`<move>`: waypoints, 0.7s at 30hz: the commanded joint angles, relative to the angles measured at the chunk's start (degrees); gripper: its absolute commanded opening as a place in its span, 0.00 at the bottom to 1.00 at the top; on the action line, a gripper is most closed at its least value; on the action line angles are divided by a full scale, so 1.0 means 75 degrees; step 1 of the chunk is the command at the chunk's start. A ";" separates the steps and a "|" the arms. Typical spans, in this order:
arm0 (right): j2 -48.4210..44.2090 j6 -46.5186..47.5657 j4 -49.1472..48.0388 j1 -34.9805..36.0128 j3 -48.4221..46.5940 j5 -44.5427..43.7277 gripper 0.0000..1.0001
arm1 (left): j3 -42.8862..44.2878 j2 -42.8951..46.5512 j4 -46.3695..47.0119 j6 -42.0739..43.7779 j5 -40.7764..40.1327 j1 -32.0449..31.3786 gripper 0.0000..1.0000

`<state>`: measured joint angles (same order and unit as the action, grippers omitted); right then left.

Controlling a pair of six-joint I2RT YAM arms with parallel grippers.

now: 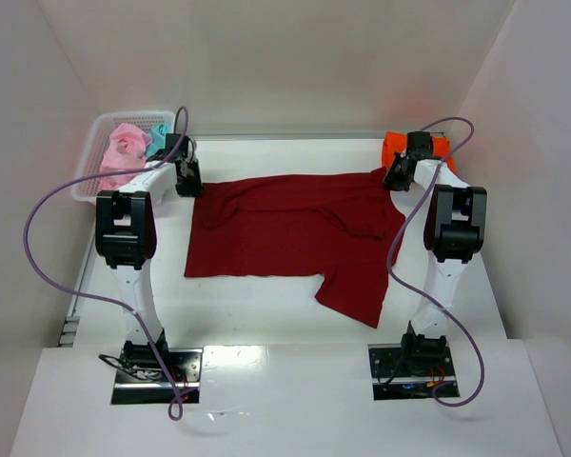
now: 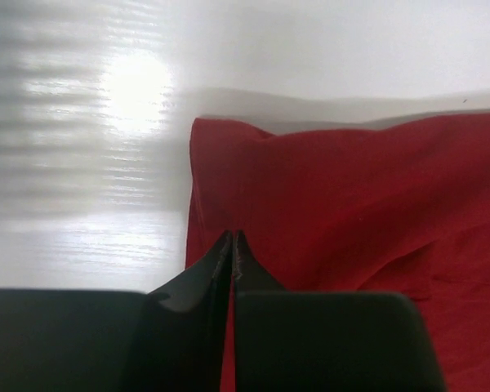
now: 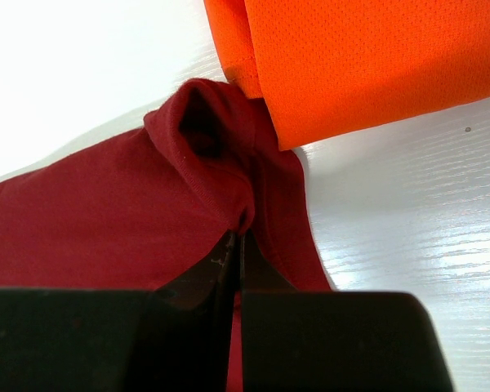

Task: Fold and stack the t-shirts
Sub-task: Fold the flattened tshirt in 1/3 of the way

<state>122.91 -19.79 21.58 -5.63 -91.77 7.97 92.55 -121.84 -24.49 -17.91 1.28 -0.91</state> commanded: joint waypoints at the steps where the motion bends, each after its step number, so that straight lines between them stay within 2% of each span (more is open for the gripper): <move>1: -0.0275 0.0119 -0.0241 0.0036 -0.0022 -0.0043 0.05 | 0.0410 0.0320 -0.0121 0.0162 -0.0147 0.0039 0.30; 3: -0.0275 0.0119 -0.0241 0.0036 -0.0022 -0.0043 0.05 | 0.0212 0.0390 -0.0121 0.0162 -0.0147 0.0039 0.44; 7: -0.0275 0.0119 -0.0241 0.0036 -0.0022 -0.0043 0.05 | 0.0117 0.0460 -0.0121 0.0162 -0.0147 0.0039 0.50; 14: -0.0345 0.0119 -0.0241 0.0036 -0.0022 -0.0043 0.05 | -0.0036 0.0320 -0.0051 0.0091 -0.0077 0.0039 0.51; 21: -0.0345 0.0119 -0.0241 0.0036 -0.0022 -0.0043 0.05 | -0.0176 0.0156 0.0089 0.0091 0.0158 0.0039 0.42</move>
<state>122.91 -19.79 21.58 -5.63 -91.77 7.97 91.61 -121.32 -25.26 -16.86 1.17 -0.91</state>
